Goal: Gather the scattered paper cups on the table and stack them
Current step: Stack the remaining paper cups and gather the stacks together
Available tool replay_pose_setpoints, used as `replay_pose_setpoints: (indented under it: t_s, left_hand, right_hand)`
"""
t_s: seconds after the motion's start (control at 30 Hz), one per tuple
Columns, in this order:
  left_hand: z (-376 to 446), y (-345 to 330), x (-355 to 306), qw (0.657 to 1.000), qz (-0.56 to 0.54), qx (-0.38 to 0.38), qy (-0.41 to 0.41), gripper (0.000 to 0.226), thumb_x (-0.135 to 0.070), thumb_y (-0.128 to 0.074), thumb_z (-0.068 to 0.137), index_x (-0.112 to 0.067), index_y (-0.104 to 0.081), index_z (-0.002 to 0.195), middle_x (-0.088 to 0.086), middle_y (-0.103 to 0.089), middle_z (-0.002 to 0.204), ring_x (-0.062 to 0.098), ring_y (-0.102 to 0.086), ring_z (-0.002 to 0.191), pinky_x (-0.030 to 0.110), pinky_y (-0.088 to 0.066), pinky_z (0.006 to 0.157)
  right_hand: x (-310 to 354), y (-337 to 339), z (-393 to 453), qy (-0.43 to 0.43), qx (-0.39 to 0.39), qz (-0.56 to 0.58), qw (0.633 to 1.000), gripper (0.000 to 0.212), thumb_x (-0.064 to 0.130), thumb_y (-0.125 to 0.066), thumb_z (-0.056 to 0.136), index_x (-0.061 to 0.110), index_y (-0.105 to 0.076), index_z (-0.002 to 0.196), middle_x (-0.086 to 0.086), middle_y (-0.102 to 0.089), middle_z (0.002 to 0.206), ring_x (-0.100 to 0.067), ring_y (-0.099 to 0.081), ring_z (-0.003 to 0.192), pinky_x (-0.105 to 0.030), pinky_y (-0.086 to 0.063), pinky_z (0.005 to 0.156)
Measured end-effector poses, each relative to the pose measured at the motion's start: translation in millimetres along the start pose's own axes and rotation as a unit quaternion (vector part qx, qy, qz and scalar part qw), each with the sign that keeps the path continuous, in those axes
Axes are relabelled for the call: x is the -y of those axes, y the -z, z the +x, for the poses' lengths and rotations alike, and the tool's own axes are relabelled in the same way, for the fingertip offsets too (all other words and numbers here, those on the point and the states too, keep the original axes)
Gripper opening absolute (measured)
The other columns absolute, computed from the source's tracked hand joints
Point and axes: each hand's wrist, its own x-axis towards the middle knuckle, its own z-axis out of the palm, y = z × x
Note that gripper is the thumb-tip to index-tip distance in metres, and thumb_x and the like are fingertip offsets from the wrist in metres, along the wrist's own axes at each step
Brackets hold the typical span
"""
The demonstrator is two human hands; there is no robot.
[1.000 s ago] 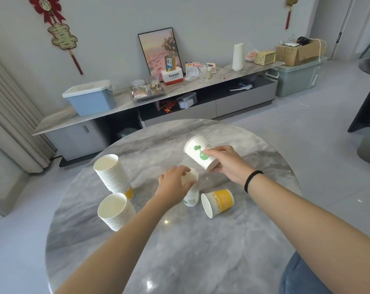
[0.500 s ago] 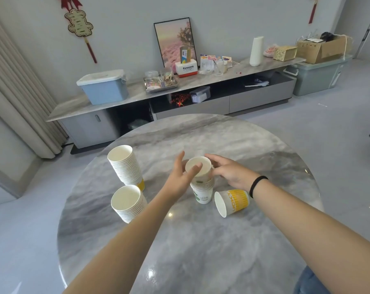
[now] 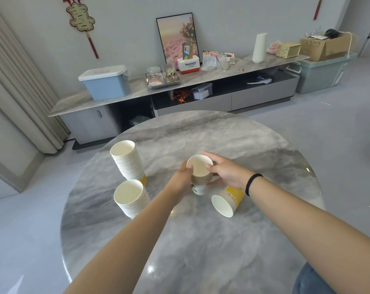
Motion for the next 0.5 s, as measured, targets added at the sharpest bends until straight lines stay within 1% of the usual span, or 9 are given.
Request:
replay_pose_setpoints:
  t_s: [0.03, 0.07, 0.13, 0.2, 0.3, 0.37, 0.43, 0.5]
  left_hand:
    - [-6, 6, -8, 1.000, 0.002, -0.016, -0.020, 0.039, -0.023, -0.025, 0.104, -0.025, -0.037, 0.141, 0.003, -0.052, 0.134, 0.017, -0.051, 0.114, 0.030, -0.044, 0.086]
    - [-12, 12, -18, 0.999, 0.012, -0.031, -0.041, 0.039, -0.024, -0.026, 0.103, -0.025, -0.038, 0.141, 0.002, -0.052, 0.134, 0.016, -0.050, 0.114, 0.030, -0.043, 0.092]
    - [-27, 28, -37, 0.993, 0.048, -0.070, -0.079, 0.041, -0.027, -0.028, 0.102, -0.027, -0.040, 0.142, 0.001, -0.051, 0.136, 0.020, -0.048, 0.124, 0.038, -0.040, 0.106]
    - [-48, 48, -56, 0.982, 0.084, -0.120, -0.115, 0.042, -0.029, -0.029, 0.102, -0.027, -0.042, 0.141, 0.002, -0.051, 0.136, 0.022, -0.047, 0.126, 0.044, -0.038, 0.110]
    - [-80, 80, -77, 0.964, 0.119, -0.186, -0.147, 0.041, -0.031, -0.031, 0.100, -0.029, -0.045, 0.138, 0.001, -0.051, 0.139, 0.023, -0.047, 0.127, 0.046, -0.039, 0.109]
    - [-94, 96, -81, 0.959, 0.126, -0.211, -0.143, 0.041, -0.032, -0.031, 0.099, -0.030, -0.046, 0.138, 0.002, -0.052, 0.140, 0.024, -0.049, 0.127, 0.047, -0.043, 0.106]
    - [-110, 111, -79, 0.957, 0.114, -0.229, -0.135, 0.041, -0.031, -0.030, 0.100, -0.028, -0.048, 0.137, 0.002, -0.055, 0.135, 0.024, -0.054, 0.119, 0.044, -0.050, 0.097]
    - [-120, 121, -75, 0.957, 0.102, -0.239, -0.131, 0.040, -0.026, -0.028, 0.100, -0.027, -0.053, 0.132, 0.002, -0.058, 0.126, 0.022, -0.056, 0.109, 0.039, -0.051, 0.088]
  right_hand:
    - [9, -4, -3, 0.019, 0.002, 0.003, 1.000, 0.053, 0.007, -0.041, 0.099, 0.027, -0.030, 0.147, -0.004, -0.049, 0.127, -0.022, -0.049, 0.109, -0.040, -0.055, 0.079]
    - [19, -9, -6, 0.037, 0.004, 0.010, 0.999, 0.053, 0.007, -0.041, 0.099, 0.028, -0.030, 0.147, -0.004, -0.050, 0.127, -0.022, -0.049, 0.110, -0.038, -0.055, 0.077]
    - [40, -22, -14, 0.072, 0.011, 0.023, 0.997, 0.053, 0.008, -0.042, 0.099, 0.028, -0.030, 0.146, -0.005, -0.051, 0.131, -0.023, -0.051, 0.112, -0.036, -0.056, 0.077]
    - [61, -42, -22, 0.103, 0.028, 0.032, 0.994, 0.052, 0.009, -0.043, 0.099, 0.026, -0.030, 0.146, -0.006, -0.049, 0.137, -0.027, -0.051, 0.119, -0.039, -0.056, 0.080]
    - [86, -77, -28, 0.132, 0.055, 0.023, 0.990, 0.053, 0.011, -0.044, 0.099, 0.024, -0.029, 0.147, -0.008, -0.048, 0.139, -0.031, -0.051, 0.121, -0.042, -0.056, 0.082]
    - [97, -98, -28, 0.133, 0.069, 0.020, 0.988, 0.053, 0.011, -0.045, 0.098, 0.022, -0.028, 0.147, -0.009, -0.048, 0.139, -0.031, -0.052, 0.120, -0.040, -0.057, 0.079]
    - [103, -120, -27, 0.123, 0.084, 0.014, 0.989, 0.053, 0.013, -0.046, 0.098, 0.021, -0.029, 0.148, -0.012, -0.048, 0.140, -0.034, -0.051, 0.122, -0.038, -0.058, 0.075]
    - [103, -135, -24, 0.116, 0.093, 0.005, 0.989, 0.052, 0.014, -0.047, 0.098, 0.020, -0.032, 0.147, -0.014, -0.050, 0.138, -0.035, -0.052, 0.122, -0.037, -0.059, 0.073]
